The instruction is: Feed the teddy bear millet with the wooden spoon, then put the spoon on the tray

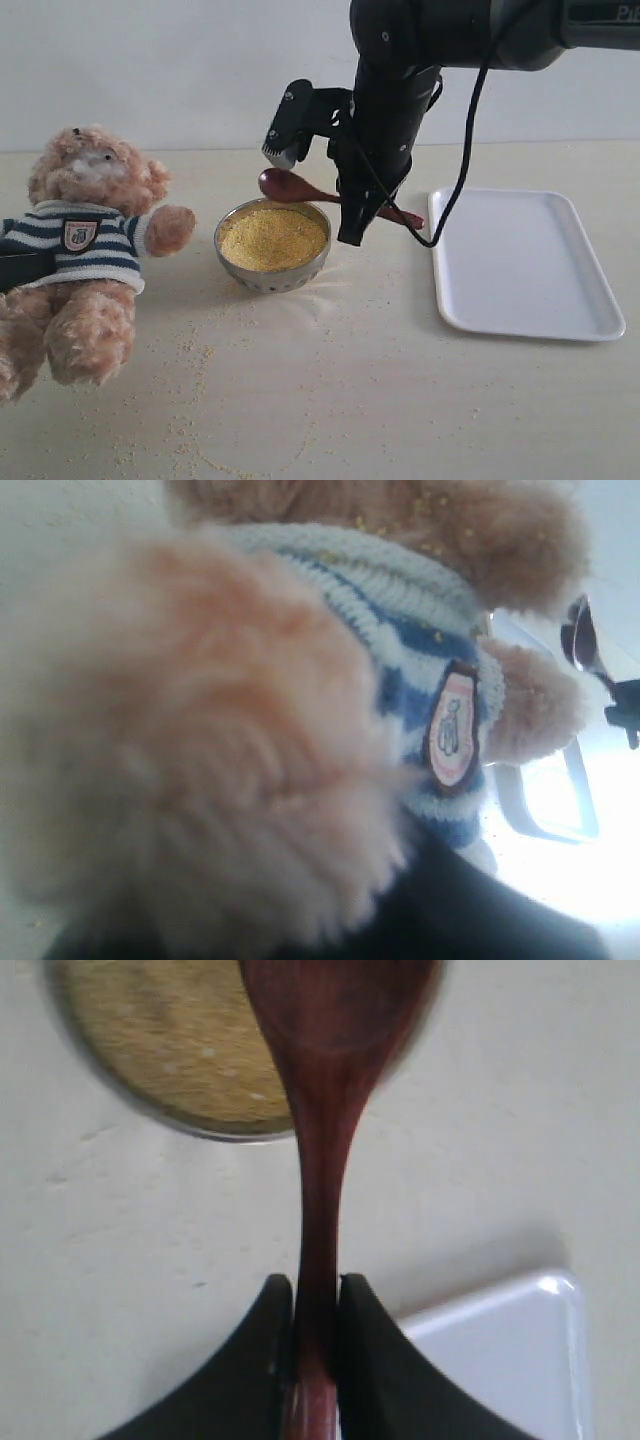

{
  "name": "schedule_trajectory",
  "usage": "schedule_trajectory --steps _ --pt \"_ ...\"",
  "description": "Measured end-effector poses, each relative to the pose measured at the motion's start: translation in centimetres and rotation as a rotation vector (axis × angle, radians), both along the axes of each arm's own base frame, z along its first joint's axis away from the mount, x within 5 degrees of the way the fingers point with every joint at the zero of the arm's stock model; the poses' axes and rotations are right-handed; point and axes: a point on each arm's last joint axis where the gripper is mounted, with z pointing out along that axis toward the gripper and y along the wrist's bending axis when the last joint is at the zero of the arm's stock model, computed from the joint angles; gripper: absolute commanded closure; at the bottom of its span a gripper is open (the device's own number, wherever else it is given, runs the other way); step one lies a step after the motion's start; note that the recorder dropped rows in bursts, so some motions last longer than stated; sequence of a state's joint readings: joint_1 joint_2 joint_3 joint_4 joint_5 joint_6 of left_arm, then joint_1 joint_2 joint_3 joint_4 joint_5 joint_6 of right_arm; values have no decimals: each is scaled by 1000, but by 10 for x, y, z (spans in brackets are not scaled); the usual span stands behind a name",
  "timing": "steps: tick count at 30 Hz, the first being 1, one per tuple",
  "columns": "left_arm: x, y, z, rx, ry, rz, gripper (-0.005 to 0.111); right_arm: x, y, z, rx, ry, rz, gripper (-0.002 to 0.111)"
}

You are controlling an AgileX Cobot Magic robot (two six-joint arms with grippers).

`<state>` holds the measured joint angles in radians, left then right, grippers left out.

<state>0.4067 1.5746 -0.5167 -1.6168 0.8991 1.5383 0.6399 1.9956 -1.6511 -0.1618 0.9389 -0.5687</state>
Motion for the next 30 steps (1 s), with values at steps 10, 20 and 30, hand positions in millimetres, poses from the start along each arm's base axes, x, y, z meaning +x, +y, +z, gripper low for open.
schedule_trajectory --steps 10,20,30 --pt "0 0 0 0 0 0 102 32 -19 15 73 -459 -464 108" --pt "0 0 0 0 0 0 102 26 4 8 656 -545 -608 108" --pt "0 0 0 0 0 0 102 10 29 6 999 -81 -340 108"
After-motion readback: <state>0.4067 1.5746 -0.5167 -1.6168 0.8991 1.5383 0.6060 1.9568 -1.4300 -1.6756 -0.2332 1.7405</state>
